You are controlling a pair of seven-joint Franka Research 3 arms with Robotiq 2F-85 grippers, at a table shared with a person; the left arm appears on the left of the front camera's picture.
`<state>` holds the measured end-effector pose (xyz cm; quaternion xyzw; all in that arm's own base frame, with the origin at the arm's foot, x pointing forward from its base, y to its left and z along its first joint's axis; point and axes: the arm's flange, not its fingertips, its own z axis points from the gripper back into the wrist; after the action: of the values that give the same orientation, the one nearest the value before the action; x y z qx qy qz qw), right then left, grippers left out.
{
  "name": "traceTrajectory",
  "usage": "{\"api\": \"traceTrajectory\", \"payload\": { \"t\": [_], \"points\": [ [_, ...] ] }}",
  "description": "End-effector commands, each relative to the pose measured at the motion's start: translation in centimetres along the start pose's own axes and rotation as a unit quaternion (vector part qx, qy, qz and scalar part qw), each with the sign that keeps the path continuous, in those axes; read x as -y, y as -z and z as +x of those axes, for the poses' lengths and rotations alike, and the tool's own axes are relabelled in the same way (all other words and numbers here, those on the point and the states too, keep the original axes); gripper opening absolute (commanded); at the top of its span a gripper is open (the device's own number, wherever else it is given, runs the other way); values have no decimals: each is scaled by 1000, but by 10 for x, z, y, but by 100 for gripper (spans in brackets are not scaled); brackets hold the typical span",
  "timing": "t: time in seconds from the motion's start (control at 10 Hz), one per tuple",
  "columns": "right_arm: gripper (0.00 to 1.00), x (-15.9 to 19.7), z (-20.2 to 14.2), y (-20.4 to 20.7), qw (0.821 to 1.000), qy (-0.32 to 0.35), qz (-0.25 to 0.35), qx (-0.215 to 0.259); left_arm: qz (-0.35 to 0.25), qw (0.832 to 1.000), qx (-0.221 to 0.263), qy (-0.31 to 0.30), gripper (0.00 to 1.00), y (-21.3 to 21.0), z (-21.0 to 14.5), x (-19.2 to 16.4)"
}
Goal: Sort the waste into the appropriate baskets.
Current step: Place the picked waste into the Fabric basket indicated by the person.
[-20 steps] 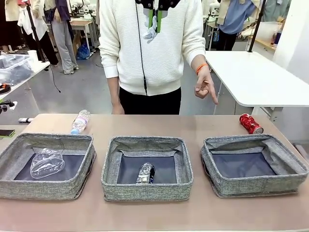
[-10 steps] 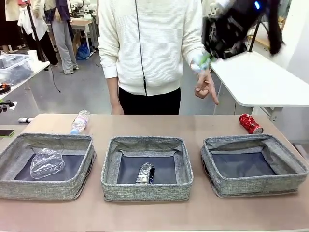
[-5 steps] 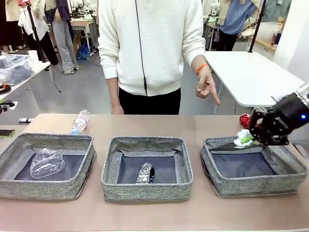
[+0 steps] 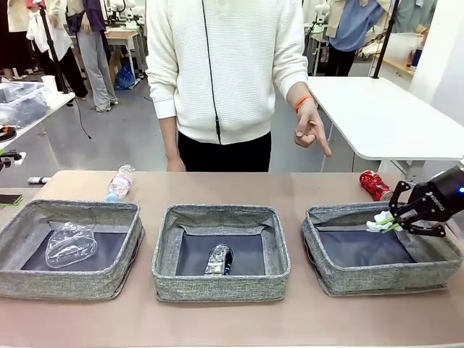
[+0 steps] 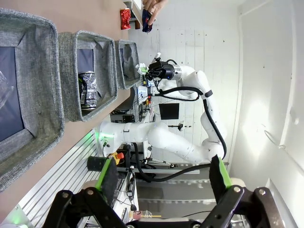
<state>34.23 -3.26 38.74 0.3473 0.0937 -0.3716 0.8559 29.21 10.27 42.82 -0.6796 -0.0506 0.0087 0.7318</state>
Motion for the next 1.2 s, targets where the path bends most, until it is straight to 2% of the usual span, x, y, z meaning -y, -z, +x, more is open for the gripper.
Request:
{"api": "traceTrajectory", "payload": {
  "t": [0.0, 0.2, 0.3, 0.4, 0.5, 0.6, 0.7, 1.1],
  "points": [
    [8, 22, -34, 27, 1000, 4, 18, 13, 0, 1000, 0, 1, 100, -1, -2, 2],
    [8, 18, -34, 26, 1000, 3, 9, 15, 0, 1000, 0, 1, 100, -1, -2, 2],
    [63, 18, -35, 26, 1000, -2, 11, 18, 0, 1000, 0, 1, 100, -1, -2, 2],
    [64, 16, -36, 25, 1000, -2, 7, 23, 0, 1000, 0, 1, 100, -1, -2, 2],
    [100, 14, -36, 24, 1000, -2, 6, 28, 0, 1000, 0, 1, 100, -1, -2, 2],
    [67, 13, -36, 22, 1000, -1, 7, 31, 0, 1000, 0, 1, 100, -1, -2, 2],
    [100, 13, -35, 22, 999, 1, 5, 33, 0, 1000, 0, 1, 100, -1, -2, 2],
    [100, 11, -36, 22, 999, 0, 10, 35, 0, 1000, 0, 1, 100, -1, -2, 2]
  ]
}}
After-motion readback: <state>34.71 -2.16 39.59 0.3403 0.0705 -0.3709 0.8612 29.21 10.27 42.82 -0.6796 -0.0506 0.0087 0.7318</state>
